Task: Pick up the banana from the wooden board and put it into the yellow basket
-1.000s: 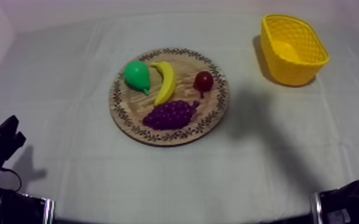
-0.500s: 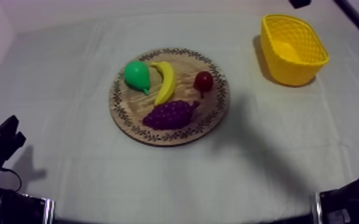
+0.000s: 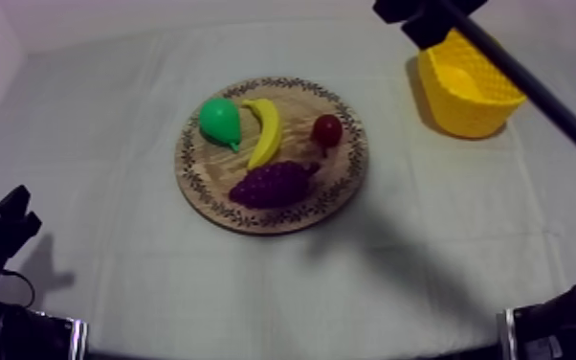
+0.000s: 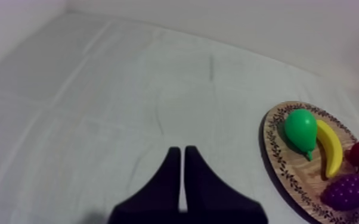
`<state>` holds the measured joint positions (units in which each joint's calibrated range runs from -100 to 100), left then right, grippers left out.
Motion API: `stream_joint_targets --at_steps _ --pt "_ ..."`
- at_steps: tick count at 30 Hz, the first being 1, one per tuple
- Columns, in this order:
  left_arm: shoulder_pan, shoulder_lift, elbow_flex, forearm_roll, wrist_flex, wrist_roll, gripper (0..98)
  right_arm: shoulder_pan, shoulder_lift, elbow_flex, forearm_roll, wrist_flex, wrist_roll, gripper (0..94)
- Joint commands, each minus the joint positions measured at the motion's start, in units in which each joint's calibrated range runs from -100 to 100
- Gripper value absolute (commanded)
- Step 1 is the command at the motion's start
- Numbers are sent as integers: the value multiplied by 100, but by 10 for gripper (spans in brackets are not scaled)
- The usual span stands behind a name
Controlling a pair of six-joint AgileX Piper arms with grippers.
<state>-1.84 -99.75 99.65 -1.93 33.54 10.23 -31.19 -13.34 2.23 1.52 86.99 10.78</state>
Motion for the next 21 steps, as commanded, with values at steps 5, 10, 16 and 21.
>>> stream_joint_targets --at_steps 5,10,16,21 --pt "-1 0 1 0 1 1 0 -66 80 86 83 -121 -93 4" --pt "-1 0 1 0 1 1 0 -86 127 102 116 -170 -118 4" --pt "-1 0 1 0 1 1 0 -131 179 83 174 -209 -191 4" --pt "-1 0 1 0 1 1 0 -196 275 -35 325 -318 -538 5"
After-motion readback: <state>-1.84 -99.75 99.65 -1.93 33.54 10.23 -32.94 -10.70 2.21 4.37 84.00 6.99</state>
